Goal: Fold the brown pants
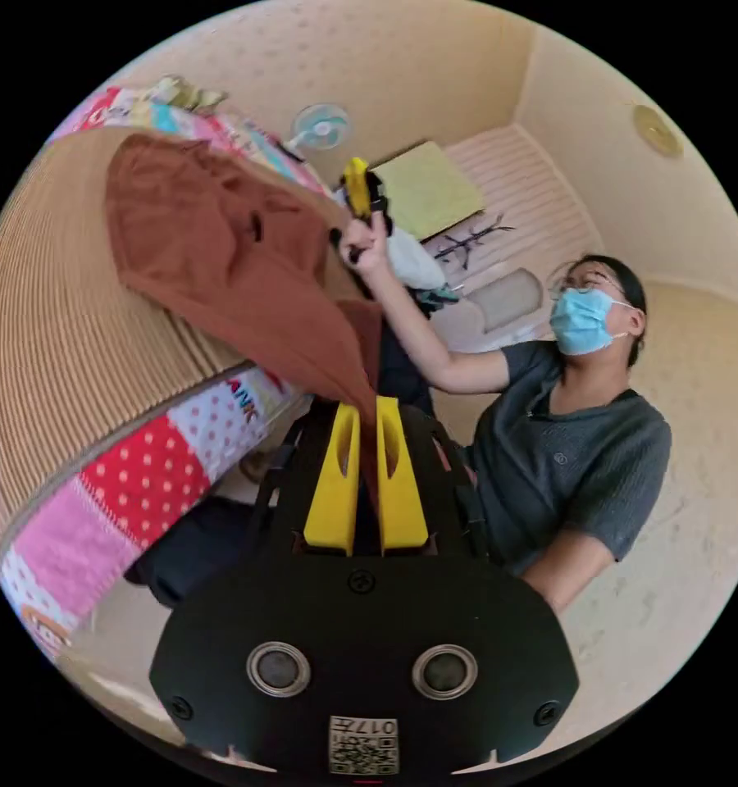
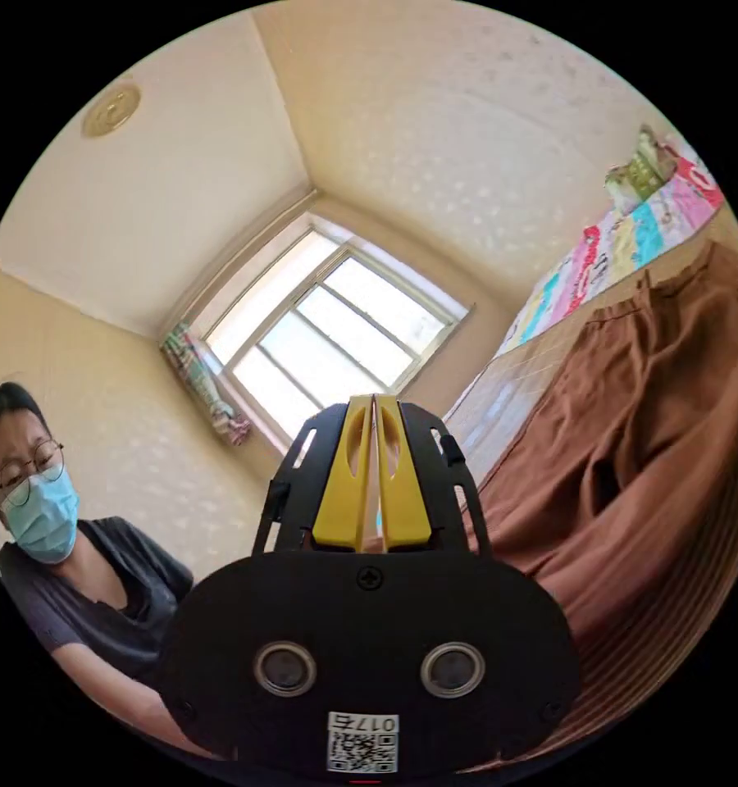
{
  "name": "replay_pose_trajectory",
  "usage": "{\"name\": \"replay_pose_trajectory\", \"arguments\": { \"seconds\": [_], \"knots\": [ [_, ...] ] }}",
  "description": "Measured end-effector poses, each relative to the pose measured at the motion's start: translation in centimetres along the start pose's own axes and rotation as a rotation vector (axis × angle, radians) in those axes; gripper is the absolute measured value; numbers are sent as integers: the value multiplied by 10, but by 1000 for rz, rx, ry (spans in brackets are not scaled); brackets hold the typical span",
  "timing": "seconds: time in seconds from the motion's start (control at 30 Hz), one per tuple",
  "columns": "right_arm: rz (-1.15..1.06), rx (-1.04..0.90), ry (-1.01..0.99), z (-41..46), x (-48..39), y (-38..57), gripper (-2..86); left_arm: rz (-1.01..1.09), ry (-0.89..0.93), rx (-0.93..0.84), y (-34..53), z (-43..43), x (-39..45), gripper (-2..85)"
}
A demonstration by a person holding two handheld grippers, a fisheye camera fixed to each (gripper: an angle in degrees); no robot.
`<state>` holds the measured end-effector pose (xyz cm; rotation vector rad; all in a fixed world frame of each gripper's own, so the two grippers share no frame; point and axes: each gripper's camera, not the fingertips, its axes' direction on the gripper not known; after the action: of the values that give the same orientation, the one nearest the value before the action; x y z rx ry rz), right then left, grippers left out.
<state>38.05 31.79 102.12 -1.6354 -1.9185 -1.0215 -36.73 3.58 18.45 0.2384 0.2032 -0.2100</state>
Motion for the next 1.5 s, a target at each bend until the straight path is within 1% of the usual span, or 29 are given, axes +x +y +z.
{"name": "replay_pose_trajectory", "arguments": {
  "seconds": [0.03, 0.07, 0.1, 0.13, 0.17, 0.2, 0.3, 0.37, 0.4, 0.43, 0.53, 0.6, 0.67, 0.7, 0.77, 0.8, 0.83, 0.9, 0.97, 1.03, 1.07, 1.13, 1.2, 1.23, 1.27, 1.3, 1.33, 1.43, 1.5],
  "knots": [
    [34, 42, 63, -11, 2, 1, 4, -185, -97, -75, 13, 13, -22, 48],
    [96, 117, 185, -31, 4, 2, 3, -272, -145, -111, 19, 19, -32, 53],
    [152, 173, 287, -46, 3, 3, 4, -443, -244, -186, 32, 29, -51, 62],
    [176, 194, 327, -52, 2, 3, 4, -565, -332, -259, 43, 37, -62, 65],
    [209, 229, 386, -61, 0, 4, 4, -575, -348, -259, 45, 38, -61, 64],
    [228, 256, 413, -66, -1, 4, 4, -562, -350, -187, 46, 35, -52, 70],
    [282, 279, 408, -68, 6, 5, 5, -533, -495, 72, 34, 12, -10, 110],
    [314, 289, 385, -66, 12, 5, 5, -409, -547, 194, 13, 9, 30, 116],
    [327, 297, 376, -65, 15, 5, 5, -298, -515, 231, -6, 16, 56, 122],
    [333, 299, 377, -65, 16, 4, 6, -180, -427, 223, -30, 31, 79, 130],
    [359, 303, 399, -61, 17, 1, 7, -23, -233, 179, -82, 91, 117, 174],
    [374, 281, 419, -58, 17, -4, 10, 4, -205, 141, -105, 134, 131, 197],
    [391, 253, 451, -55, 16, -9, 15, 13, -247, 133, -119, 170, 138, 201],
    [396, 243, 483, -54, 14, -11, 20, -6, -312, 131, -126, 191, 137, 199],
    [393, 251, 531, -56, 9, -13, 34, -52, -326, 135, -129, 214, 131, 176],
    [392, 262, 562, -58, 5, -13, 49, -60, -314, 130, -128, 224, 127, 115],
    [396, 268, 579, -59, 4, -13, 58, -70, -349, 131, -124, 227, 124, 17],
    [420, 275, 643, -62, 1, -17, 113, -80, -354, 165, -115, 214, 121, 7],
    [423, 243, 644, -61, 3, -24, 149, -32, -303, 278, -95, 181, 130, 3],
    [414, 199, 636, -55, 4, -32, 158, 12, -313, 500, -51, 116, 145, 5],
    [410, 171, 645, -50, 4, -37, 161, 10, -322, 559, -38, 98, 146, 6],
    [418, 115, 652, -38, 8, -42, 164, -80, -305, 810, 25, 33, 132, 15],
    [485, 25, 682, -23, 19, -43, 162, -170, -352, 958, 72, -3, 116, 28],
    [506, 8, 688, -20, 23, -42, 160, -291, -434, 985, 95, -18, 102, 38],
    [539, -11, 677, -16, 29, -40, 156, -373, -474, 976, 105, -25, 93, 43],
    [560, -16, 635, -14, 35, -36, 145, -522, -534, 965, 125, -35, 76, 61],
    [566, -16, 610, -13, 37, -34, 140, -600, -551, 999, 148, -41, 63, 79],
    [585, -28, 544, -9, 43, -26, 95, -594, -523, 1098, 188, -42, 53, 123],
    [589, -30, 531, -8, 42, -22, 81, -468, -478, 1044, 178, -30, 55, 135]
  ]
}}
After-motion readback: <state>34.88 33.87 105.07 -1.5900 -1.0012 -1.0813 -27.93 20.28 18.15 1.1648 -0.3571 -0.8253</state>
